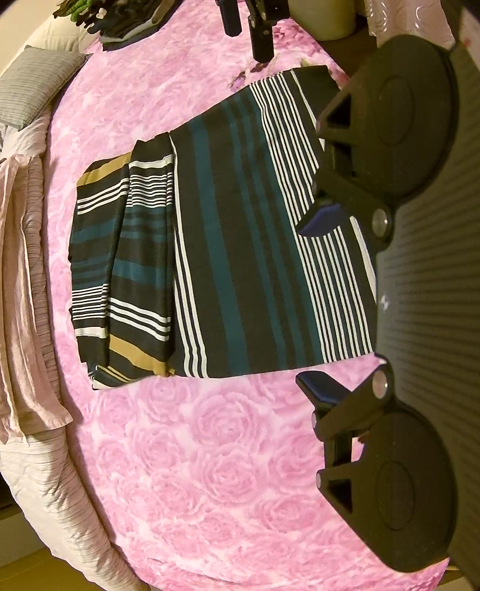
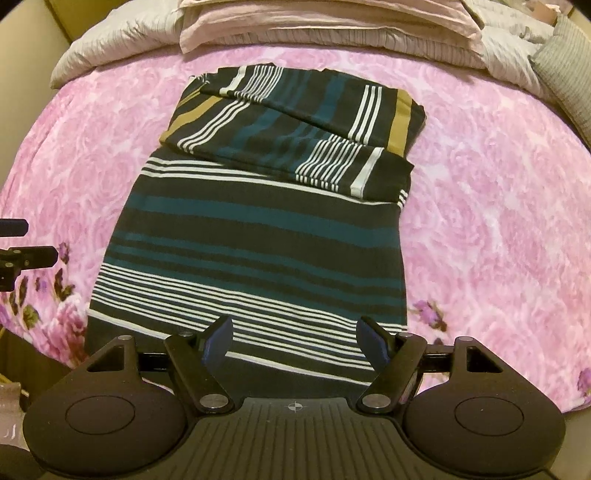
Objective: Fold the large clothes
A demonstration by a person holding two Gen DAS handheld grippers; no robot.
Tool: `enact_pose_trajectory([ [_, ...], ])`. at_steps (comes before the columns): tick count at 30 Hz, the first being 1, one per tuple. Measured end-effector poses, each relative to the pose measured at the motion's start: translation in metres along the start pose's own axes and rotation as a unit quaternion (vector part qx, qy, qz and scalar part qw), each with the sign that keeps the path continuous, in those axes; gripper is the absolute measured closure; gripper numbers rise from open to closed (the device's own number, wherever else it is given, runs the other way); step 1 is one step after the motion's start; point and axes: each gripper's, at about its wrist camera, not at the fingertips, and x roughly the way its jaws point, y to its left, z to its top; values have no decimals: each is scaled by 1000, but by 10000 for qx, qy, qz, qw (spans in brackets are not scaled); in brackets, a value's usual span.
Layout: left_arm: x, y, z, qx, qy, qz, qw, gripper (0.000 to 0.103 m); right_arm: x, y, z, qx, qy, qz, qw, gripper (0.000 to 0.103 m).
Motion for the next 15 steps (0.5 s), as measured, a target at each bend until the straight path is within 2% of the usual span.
enact_pose_trajectory([
  [8,16,-3,-16,135,110,-52,9998,26,13,-3,-17,-48,41,18,10000,32],
  [12,31,-7,-43,647,66,-38,9979,26,27,1,-33,-409,-38,10,9992,32],
  [15,48,-14,-74,1327,63,0,9911,26,40,9,-50,-960,-104,-65,9953,32],
])
